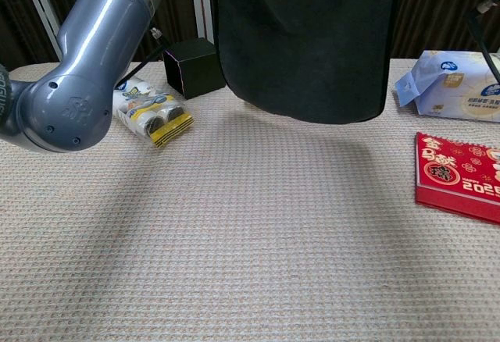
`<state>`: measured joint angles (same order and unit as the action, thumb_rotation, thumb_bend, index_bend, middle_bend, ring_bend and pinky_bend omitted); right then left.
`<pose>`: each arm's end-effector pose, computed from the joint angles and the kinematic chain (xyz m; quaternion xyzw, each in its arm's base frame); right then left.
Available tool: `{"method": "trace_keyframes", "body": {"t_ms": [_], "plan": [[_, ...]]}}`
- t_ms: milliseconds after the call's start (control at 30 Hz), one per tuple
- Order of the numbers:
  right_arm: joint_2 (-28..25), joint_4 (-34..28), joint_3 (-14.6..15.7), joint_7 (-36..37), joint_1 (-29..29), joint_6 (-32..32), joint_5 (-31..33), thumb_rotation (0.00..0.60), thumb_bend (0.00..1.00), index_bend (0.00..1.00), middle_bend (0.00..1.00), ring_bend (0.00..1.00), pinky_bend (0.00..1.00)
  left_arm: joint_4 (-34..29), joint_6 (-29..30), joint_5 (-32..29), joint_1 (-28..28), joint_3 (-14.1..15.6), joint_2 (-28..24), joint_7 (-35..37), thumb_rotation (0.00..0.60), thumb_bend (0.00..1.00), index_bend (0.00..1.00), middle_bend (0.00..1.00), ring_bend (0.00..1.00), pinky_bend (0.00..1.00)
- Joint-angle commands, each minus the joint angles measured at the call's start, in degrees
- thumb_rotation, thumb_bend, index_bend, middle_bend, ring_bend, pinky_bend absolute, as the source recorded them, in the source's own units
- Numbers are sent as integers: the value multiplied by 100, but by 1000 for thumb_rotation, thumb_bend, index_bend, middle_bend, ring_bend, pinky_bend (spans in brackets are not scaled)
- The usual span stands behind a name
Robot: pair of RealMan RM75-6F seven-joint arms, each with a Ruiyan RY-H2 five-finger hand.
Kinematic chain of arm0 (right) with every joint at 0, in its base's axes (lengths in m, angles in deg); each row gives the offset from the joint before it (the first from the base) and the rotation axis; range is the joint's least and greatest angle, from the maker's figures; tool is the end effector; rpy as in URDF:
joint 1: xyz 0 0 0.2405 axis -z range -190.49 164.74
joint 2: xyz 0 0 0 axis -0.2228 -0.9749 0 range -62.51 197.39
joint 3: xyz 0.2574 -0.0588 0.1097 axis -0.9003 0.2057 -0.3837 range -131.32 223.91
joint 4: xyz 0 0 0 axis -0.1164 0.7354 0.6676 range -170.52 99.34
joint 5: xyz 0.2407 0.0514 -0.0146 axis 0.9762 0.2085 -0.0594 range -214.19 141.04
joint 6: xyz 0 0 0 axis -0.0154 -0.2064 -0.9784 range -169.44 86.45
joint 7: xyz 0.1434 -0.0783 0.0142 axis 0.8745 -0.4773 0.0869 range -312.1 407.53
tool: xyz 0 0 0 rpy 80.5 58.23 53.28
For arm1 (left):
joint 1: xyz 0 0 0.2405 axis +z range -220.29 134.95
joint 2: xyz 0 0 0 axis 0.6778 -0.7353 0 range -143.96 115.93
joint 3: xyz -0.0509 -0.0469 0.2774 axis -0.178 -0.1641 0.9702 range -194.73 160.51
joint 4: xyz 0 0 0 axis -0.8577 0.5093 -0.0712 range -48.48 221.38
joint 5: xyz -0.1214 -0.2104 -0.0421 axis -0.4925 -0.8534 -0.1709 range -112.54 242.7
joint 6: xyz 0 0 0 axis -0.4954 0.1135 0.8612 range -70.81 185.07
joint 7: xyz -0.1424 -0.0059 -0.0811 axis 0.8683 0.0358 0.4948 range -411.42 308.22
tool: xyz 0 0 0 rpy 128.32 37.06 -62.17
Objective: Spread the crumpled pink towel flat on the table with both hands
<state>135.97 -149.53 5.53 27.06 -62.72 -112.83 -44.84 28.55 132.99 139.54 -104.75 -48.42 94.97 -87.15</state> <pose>-0.0592 -0.4363 0.1291 0.4133 -0.6260 0.5034 0.4288 0.0232 0.4800 -0.0163 -0.5862 -0.1074 -0.5484 0.5865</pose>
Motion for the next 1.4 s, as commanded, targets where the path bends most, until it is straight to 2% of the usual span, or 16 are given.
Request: {"method": "trace_keyframes", "body": {"t_ms": [33,100,400,800,1200,1400], "plan": [[9,84,103,-5,-21,49,2,600,618,776,1000,1000,972,47,-31,-21,-64,32,55,40,600,425,641,121,0,0],[14,166,172,12,-8,137,43,600,618,776,1000,1000,972,58,-44,-4,-49,145,99,56,600,425,644,118,0,0],[-124,185,633,225,371,569,-112,600,618,777,1000,1000,972,-123,173,308,398,982,255,215,600,425,645,113,0,0],[-530,-441,1184,464,922,719,-843,600,618,777,1000,1000,972,-1160,443,542,1131,1860,46,-103,600,425,648,101,0,0],[-795,-993,1779,439,1316,449,-1535,600,618,777,1000,1000,972,-2206,729,811,1740,2447,-273,-233,600,425,649,98,0,0],[-875,-1261,1974,373,1400,303,-1714,600,619,777,1000,1000,972,-2562,783,887,1958,2620,-392,-302,600,425,648,96,0,0]]}}
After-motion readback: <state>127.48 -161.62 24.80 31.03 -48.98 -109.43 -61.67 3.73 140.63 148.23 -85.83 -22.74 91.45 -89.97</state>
